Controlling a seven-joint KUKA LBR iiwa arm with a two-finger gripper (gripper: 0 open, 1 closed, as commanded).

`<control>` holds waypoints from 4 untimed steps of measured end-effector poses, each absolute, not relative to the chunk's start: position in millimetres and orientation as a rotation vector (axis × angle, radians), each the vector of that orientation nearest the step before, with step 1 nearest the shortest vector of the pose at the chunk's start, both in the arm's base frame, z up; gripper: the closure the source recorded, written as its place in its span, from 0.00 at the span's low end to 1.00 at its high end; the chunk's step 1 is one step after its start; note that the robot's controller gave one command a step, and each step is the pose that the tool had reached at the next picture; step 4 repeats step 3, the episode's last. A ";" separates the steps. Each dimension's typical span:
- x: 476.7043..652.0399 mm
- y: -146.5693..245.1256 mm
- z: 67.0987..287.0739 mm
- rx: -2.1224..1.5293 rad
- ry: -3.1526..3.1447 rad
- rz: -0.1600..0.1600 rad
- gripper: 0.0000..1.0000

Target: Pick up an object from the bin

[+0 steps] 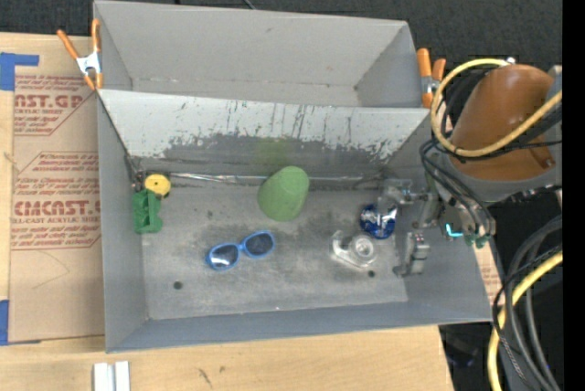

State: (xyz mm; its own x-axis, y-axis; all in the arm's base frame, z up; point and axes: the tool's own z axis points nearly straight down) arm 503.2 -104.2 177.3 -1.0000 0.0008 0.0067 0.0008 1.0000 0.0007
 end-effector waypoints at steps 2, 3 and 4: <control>552.7 -116.4 72.8 -0.361 -3.119 0.000 1.00; 566.2 -119.9 230.7 -0.377 -3.131 0.001 1.00; 566.2 -119.9 230.7 -0.377 -3.131 0.001 1.00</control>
Offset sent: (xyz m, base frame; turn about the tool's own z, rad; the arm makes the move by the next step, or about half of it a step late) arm 0.0485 -0.0126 -0.1073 0.2316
